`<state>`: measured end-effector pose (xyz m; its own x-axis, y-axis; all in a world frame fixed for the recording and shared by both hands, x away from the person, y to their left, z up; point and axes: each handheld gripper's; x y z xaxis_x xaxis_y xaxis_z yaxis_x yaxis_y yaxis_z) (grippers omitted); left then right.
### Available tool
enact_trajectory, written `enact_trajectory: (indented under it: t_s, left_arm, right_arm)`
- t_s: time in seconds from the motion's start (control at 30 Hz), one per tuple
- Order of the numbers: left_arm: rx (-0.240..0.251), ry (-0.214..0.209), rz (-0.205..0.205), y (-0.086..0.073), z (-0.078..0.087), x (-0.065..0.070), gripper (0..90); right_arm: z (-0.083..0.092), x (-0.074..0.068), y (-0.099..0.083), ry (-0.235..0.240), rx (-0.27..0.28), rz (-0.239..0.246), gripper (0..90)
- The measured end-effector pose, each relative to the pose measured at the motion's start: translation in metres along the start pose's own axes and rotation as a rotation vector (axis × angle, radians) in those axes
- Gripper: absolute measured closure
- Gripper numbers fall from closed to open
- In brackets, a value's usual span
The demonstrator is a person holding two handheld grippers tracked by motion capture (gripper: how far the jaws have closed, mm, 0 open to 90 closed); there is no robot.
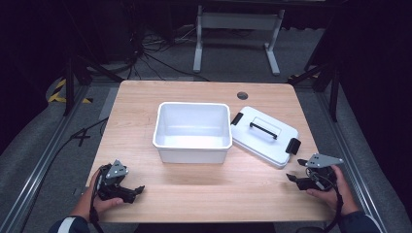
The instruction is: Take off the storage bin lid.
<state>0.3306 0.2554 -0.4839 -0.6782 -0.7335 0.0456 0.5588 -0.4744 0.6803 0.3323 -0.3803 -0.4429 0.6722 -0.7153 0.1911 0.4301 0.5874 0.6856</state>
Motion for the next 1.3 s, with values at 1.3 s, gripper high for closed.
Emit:
enact_trajectory:
  t_s: [1.3]
  left_arm:
    - [-0.005,-0.001,0.001,0.001,-0.001,0.000,0.2]
  right_arm:
    - [-0.010,-0.006,-0.024,0.018,0.052,-0.177,21.8]
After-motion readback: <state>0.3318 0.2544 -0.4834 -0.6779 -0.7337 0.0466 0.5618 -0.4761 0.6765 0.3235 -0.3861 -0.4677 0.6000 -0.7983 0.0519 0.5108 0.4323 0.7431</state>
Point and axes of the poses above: each handheld gripper's, and its own axes: z roughly backward along the jaws, y roughly out of its top, x roughly to its right, and after that the axes turned 2 degrees about z, right-handed
